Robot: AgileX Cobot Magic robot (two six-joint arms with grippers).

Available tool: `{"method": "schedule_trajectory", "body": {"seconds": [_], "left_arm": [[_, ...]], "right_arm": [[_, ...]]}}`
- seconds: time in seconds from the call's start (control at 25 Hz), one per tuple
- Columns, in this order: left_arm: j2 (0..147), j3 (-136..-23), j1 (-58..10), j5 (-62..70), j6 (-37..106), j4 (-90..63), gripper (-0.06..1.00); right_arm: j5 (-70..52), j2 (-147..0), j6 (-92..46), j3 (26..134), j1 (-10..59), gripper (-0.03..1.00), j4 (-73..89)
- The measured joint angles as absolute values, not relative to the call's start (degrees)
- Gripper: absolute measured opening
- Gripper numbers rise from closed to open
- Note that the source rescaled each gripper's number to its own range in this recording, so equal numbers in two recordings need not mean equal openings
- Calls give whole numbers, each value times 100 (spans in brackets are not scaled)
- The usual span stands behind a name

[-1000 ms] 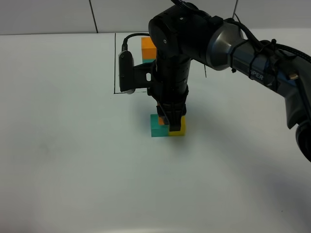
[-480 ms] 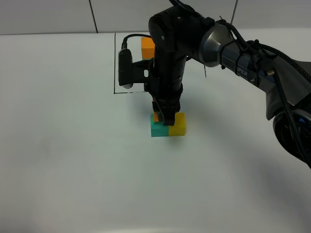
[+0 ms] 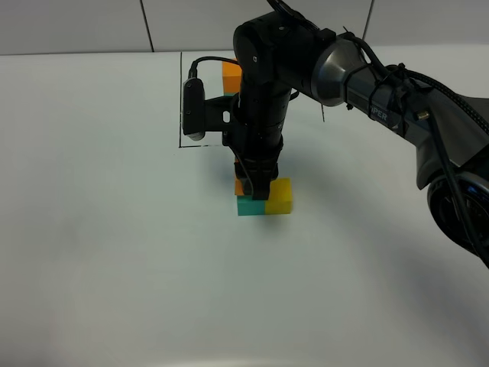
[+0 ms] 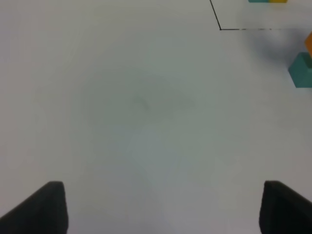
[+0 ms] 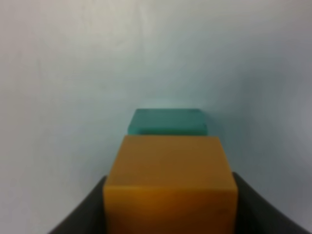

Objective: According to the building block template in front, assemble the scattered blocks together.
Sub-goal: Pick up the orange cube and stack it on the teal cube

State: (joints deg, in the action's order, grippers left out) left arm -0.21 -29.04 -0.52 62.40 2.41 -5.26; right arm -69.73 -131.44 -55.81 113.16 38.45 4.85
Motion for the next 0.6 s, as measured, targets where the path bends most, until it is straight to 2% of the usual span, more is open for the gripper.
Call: {"method": "schedule_trajectory", "body": {"seconds": [0.6], "left_arm": [[-21,-2904,-52,6240,241,-526,82]], "right_arm": [[-6973,-13310,-5466,11320,3901,0,323]]}}
